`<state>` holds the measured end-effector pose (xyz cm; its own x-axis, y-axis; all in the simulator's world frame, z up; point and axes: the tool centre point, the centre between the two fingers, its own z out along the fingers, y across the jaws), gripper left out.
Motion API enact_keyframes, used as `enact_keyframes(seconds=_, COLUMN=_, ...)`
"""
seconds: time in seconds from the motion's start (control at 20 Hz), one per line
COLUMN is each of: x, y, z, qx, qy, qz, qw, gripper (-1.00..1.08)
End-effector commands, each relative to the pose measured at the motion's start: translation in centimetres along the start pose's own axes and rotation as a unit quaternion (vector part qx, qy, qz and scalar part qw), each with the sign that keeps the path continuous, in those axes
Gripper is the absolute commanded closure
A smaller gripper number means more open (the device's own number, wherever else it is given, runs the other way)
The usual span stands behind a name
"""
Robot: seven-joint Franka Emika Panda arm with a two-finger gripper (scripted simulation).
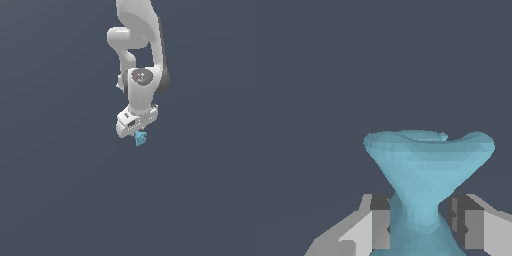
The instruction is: Pick up the object and move it to a goal position.
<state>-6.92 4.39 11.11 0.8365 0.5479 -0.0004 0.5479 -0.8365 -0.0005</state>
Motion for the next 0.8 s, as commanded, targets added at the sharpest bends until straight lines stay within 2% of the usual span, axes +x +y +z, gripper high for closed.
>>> enact_keyframes(seconds=0.0, x=0.1, y=0.3, z=-1.9, qx=0.000, qy=0.000, qz=0.000, qw=1.0000, gripper=1.08)
enact_keyframes(seconds=0.75, x=0.8, y=2.7, z=-17.2, qx=0.001, qy=0.001, qz=0.000, qw=1.0000, gripper=1.08)
